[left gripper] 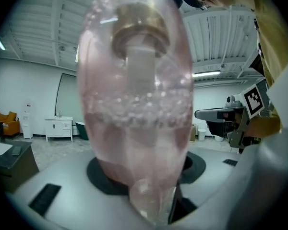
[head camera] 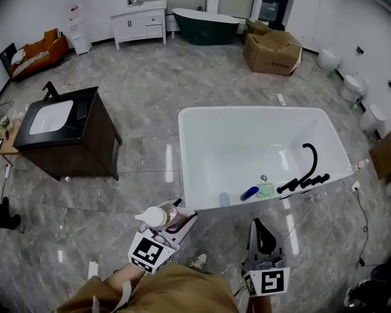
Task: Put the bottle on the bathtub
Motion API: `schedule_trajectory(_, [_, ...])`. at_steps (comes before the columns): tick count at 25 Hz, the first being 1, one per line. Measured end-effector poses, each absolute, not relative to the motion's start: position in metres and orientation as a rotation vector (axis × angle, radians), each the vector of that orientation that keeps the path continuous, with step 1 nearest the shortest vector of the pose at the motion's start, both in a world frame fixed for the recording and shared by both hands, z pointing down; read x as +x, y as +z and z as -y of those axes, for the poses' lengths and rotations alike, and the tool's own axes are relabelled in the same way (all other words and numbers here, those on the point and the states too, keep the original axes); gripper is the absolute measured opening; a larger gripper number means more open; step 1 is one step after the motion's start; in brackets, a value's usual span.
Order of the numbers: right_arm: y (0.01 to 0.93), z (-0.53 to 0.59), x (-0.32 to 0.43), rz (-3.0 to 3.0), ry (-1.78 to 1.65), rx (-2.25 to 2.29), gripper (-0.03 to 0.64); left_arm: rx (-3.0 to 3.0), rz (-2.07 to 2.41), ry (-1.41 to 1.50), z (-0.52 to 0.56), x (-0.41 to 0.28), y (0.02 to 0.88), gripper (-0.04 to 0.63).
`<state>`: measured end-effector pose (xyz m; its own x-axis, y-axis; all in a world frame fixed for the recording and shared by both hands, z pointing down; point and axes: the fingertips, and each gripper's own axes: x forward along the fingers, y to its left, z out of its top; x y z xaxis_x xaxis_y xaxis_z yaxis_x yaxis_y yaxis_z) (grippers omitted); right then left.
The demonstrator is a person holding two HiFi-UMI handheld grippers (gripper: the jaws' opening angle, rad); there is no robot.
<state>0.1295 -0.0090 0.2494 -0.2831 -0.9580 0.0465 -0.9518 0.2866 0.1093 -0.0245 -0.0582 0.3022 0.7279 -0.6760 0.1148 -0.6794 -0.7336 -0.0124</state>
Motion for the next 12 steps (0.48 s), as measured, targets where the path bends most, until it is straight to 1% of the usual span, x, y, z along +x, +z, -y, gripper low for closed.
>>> schedule_trajectory(12, [0.255, 0.034, 0.123, 2.496, -0.082, 1.685, 0.006, 2.855, 1.23, 0.194, 0.086, -0.018, 0.315, 0.222])
